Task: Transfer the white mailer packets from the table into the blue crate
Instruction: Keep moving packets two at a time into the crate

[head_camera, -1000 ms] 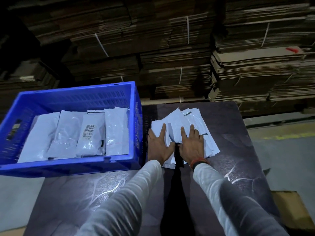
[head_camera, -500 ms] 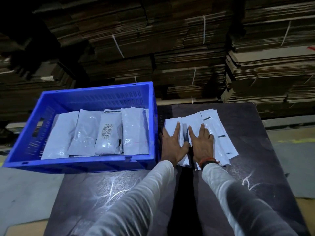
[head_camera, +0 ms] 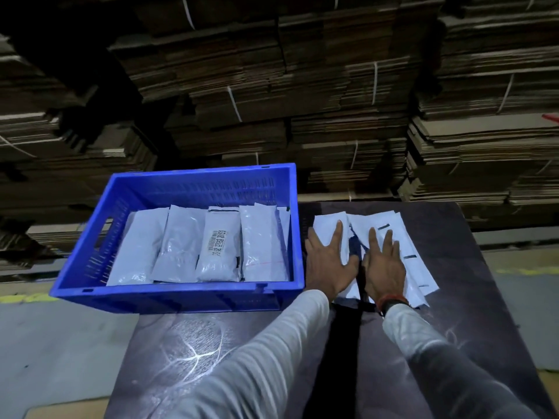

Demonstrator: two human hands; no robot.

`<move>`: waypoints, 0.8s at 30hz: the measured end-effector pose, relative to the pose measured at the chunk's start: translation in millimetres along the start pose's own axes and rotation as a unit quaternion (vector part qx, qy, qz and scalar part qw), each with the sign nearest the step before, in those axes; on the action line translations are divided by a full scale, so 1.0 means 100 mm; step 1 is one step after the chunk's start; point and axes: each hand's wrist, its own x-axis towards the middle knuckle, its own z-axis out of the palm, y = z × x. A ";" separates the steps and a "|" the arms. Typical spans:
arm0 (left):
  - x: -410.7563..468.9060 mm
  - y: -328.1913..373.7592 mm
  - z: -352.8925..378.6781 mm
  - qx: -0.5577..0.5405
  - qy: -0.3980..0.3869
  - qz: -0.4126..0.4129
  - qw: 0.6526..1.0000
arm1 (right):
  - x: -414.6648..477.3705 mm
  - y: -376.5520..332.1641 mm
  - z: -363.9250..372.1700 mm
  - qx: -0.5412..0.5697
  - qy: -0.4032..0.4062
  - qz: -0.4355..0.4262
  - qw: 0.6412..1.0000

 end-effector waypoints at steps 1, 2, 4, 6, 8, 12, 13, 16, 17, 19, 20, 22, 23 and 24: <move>0.01 0.04 -0.01 0.016 0.004 0.005 1.000 | 0.01 -0.03 -0.06 0.007 0.006 0.006 1.000; 0.01 0.08 -0.05 0.027 0.012 0.012 0.999 | 0.02 -0.08 -0.15 0.010 0.009 0.004 1.000; -0.02 0.18 -0.20 0.028 0.032 0.025 0.999 | 0.05 -0.21 -0.33 0.021 0.029 0.001 0.999; -0.04 0.33 -0.40 0.018 0.058 0.047 0.997 | 0.11 -0.37 -0.53 0.019 0.055 -0.018 0.998; -0.04 0.44 -0.65 0.012 0.090 0.061 0.994 | 0.22 -0.55 -0.68 0.004 0.062 -0.041 0.997; 0.02 0.31 -1.37 0.046 0.156 0.064 0.985 | 0.21 -1.25 -1.00 0.029 0.104 -0.089 0.990; 0.04 0.17 -1.56 0.077 0.170 0.061 0.981 | 0.19 -1.43 -1.02 0.043 0.118 -0.102 0.987; 0.08 -0.47 -2.11 0.147 0.188 0.018 0.971 | 0.05 -2.01 -1.02 0.061 0.143 -0.136 0.979; 0.08 -0.73 -2.26 0.159 0.188 0.000 0.969 | 0.01 -2.20 -0.98 0.058 0.139 -0.152 0.977; 0.05 -1.26 -2.50 0.181 0.180 -0.040 0.966 | -0.10 -2.56 -0.89 0.051 0.123 -0.181 0.975; 0.02 -1.50 -2.60 0.190 0.173 -0.060 0.964 | -0.16 -2.74 -0.84 0.054 0.112 -0.186 0.975; -0.03 -1.95 -2.74 0.207 0.157 -0.097 0.961 | -0.24 -3.06 -0.65 0.070 0.102 -0.189 0.974; -0.06 -2.13 -2.80 0.217 0.151 -0.111 0.958 | -0.27 -3.21 -0.54 0.067 0.100 -0.195 0.973; -0.08 -2.31 -2.84 0.226 0.146 -0.121 0.955 | -0.31 -3.37 -0.42 0.059 0.088 -0.199 0.974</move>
